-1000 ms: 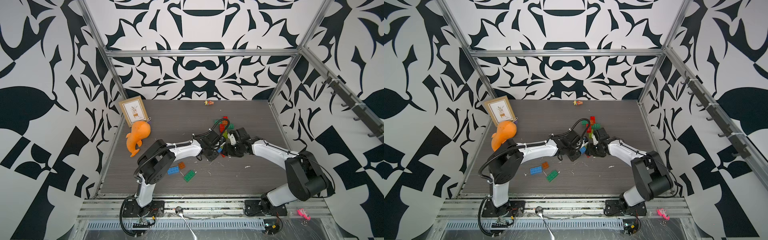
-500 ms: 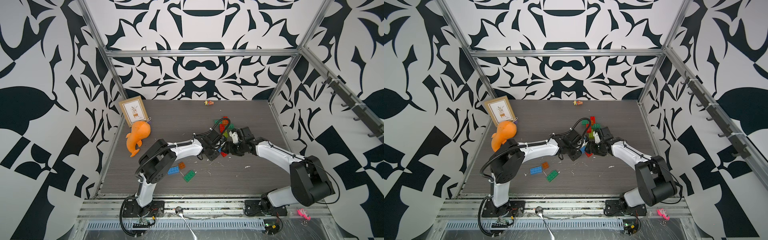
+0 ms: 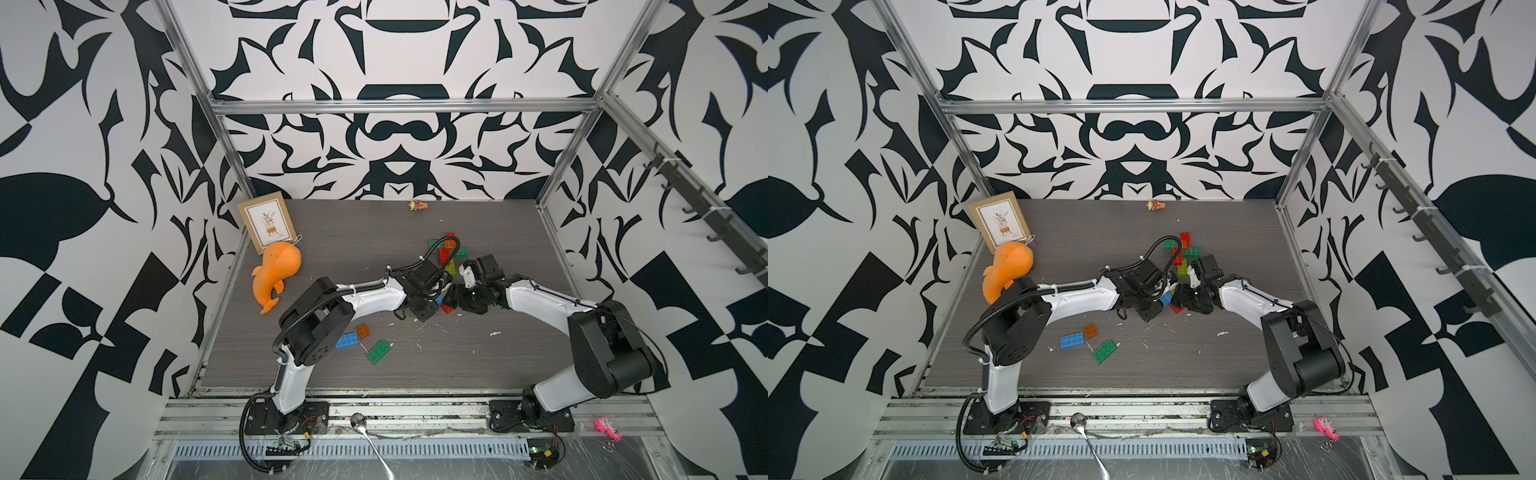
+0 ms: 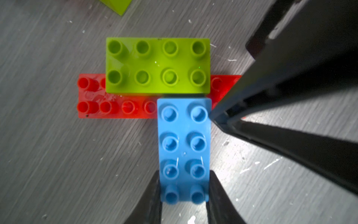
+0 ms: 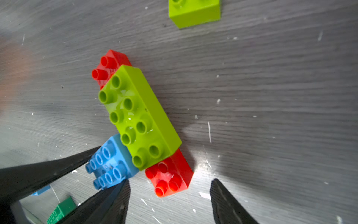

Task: Assemble a small pinwheel with lego
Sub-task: Assemble the lego brick with the lego brick.

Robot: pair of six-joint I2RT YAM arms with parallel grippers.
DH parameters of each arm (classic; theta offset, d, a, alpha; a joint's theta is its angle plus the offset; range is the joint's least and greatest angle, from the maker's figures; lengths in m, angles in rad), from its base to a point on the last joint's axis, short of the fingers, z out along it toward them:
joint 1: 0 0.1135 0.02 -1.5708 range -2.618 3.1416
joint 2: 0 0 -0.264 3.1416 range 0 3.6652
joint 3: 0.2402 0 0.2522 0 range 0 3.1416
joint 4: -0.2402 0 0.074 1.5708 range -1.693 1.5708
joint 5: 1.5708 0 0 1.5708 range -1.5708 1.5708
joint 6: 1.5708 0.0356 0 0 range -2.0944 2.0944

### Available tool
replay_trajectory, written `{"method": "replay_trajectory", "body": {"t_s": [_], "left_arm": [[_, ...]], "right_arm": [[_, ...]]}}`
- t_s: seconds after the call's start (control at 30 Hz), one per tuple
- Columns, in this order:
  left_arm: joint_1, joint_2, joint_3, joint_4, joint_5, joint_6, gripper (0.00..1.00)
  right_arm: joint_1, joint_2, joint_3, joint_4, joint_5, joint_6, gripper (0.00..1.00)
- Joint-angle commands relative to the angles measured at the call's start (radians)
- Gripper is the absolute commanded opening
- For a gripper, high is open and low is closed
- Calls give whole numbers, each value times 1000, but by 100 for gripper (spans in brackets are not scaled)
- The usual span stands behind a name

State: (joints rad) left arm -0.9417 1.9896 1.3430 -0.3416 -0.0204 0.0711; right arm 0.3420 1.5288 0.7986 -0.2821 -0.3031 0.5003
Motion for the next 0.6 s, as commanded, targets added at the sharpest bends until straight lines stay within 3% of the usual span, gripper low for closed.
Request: {"method": "replay_trajectory", "body": {"t_s": [0.0, 0.23, 0.57], "left_arm": [[-17, 22, 25, -54, 56, 29, 25], [-17, 20, 30, -55, 54, 28, 25], [-17, 27, 39, -58, 58, 27, 25]], "right_arm": [[2, -12, 0, 129, -26, 37, 68], [-24, -39, -12, 182, -103, 70, 69], [-35, -8, -3, 189, -82, 81, 70]]}}
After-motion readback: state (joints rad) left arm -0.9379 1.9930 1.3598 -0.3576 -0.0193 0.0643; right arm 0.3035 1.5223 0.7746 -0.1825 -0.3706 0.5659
